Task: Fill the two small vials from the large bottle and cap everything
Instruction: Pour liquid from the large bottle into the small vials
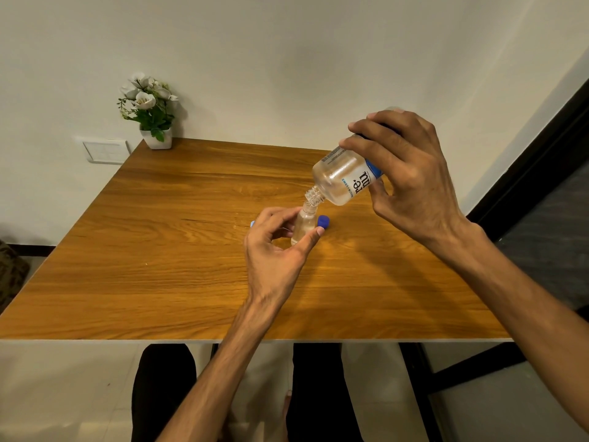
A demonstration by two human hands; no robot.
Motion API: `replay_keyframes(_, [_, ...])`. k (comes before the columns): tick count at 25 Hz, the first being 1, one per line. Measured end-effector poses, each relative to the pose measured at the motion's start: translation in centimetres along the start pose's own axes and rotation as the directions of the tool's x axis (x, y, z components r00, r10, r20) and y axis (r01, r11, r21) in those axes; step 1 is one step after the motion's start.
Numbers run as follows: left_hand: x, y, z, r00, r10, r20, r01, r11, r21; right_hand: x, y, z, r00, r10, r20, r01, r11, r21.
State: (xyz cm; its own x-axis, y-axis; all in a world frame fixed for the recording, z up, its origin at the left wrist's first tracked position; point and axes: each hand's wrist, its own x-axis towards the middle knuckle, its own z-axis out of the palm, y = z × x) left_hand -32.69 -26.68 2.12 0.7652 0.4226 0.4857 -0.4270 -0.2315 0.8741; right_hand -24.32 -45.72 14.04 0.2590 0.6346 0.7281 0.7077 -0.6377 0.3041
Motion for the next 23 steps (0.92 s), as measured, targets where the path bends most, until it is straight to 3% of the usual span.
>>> replay_keyframes(8, [-0.1,-0.4,0.2,1.000,-0.012,-0.005,0.012,1.000,0.022,-1.3,-0.2,0.6,0.998,0.070,0.002,-0.070,0.997,0.046])
replay_keyframes(14, [-0.4,-1.3,1.0,1.000,-0.024,0.010,0.023,0.999,0.047,-5.1,-1.1,3.0,0.929,0.358,0.092,-0.370,0.908,0.197])
replay_keyframes(16, [-0.4,-2.2,1.5,0.999,-0.038,0.018,0.036,0.997,0.065,-7.2,-2.1,4.7,0.853,0.502,0.139,-0.520,0.803,0.291])
replay_keyframes(18, [-0.3,-3.4,2.0,0.997,-0.060,0.041,0.056,0.994,0.098,-9.1,-3.1,6.3,0.743,0.632,0.222,-0.659,0.630,0.411])
replay_keyframes(23, [0.0,-5.8,3.3,0.981,-0.183,0.069,0.170,0.971,0.165,-12.1,-3.5,9.3,0.378,0.831,0.408,-0.848,0.134,0.512])
